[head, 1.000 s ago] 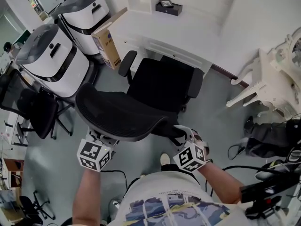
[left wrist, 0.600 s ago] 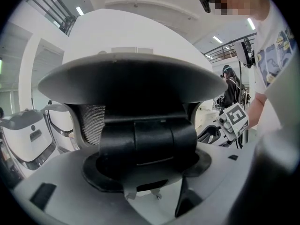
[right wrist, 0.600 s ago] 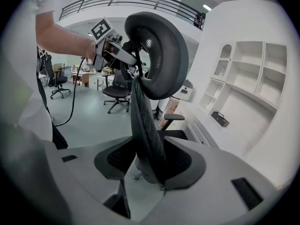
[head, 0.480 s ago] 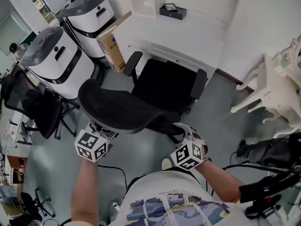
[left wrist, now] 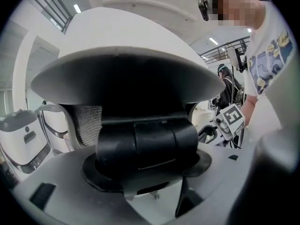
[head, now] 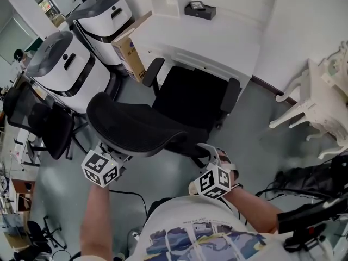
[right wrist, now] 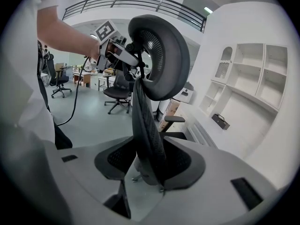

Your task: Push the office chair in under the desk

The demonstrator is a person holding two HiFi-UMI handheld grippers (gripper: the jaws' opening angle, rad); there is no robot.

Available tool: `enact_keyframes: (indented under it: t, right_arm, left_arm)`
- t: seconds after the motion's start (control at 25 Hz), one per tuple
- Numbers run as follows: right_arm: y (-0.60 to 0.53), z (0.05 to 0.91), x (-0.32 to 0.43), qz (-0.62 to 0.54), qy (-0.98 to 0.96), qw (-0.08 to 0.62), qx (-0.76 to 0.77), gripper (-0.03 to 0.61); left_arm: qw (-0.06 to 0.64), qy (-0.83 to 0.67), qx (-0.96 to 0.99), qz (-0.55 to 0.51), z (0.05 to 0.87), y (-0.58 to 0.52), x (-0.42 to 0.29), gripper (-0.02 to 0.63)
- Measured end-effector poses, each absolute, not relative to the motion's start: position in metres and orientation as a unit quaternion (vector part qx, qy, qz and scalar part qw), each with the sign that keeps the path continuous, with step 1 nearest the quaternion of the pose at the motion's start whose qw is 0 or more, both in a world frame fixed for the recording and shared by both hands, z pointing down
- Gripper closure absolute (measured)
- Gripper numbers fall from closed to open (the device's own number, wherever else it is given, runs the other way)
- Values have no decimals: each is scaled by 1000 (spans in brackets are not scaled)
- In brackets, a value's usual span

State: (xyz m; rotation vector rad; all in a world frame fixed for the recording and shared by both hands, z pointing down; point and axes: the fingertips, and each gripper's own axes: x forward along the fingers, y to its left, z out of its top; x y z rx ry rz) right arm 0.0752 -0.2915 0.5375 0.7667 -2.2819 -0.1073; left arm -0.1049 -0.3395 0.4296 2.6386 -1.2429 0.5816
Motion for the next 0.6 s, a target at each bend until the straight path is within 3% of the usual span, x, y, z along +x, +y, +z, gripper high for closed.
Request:
enact_keyframes:
  t: [0.6]
  right_arm:
    - [-292, 538, 70, -42, -887, 349, 300, 383]
  left_arm:
    - [84, -410, 886, 200, 431, -345, -109, 279]
